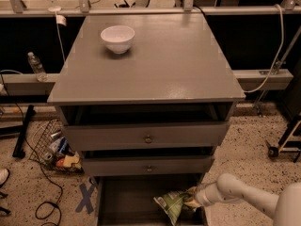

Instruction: Pick green jalapeno chip bag from bottom drawer and place on counter

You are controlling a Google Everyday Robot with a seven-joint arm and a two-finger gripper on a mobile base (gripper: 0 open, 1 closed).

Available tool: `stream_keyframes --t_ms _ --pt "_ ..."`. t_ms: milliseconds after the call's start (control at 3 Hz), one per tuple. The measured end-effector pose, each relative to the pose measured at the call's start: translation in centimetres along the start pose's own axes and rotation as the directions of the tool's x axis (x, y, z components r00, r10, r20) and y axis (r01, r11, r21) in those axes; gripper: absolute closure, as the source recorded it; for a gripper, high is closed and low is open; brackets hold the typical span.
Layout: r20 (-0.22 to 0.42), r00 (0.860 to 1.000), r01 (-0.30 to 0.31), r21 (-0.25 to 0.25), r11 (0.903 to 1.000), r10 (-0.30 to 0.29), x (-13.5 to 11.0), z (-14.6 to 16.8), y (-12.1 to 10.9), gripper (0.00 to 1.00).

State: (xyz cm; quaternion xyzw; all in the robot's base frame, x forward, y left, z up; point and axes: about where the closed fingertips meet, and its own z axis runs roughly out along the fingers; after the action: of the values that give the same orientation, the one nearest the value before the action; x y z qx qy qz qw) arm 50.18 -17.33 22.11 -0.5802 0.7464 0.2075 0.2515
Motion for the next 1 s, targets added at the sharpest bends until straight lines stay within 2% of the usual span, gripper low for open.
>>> stream_keyframes --t_ms 333,667,1000 --pt "0.043 0.999 0.010 -0.015 0.9998 -0.010 0.2 -2.2 -0.1 1.00" --pt "0.137 0.990 0.050 -0.048 0.9976 -0.043 -0.1 -5.5 -0.3 1.00" --pt "0.137 0.990 0.050 -0.048 0.9976 -0.043 -0.1 -5.5 -0.3 1.00"
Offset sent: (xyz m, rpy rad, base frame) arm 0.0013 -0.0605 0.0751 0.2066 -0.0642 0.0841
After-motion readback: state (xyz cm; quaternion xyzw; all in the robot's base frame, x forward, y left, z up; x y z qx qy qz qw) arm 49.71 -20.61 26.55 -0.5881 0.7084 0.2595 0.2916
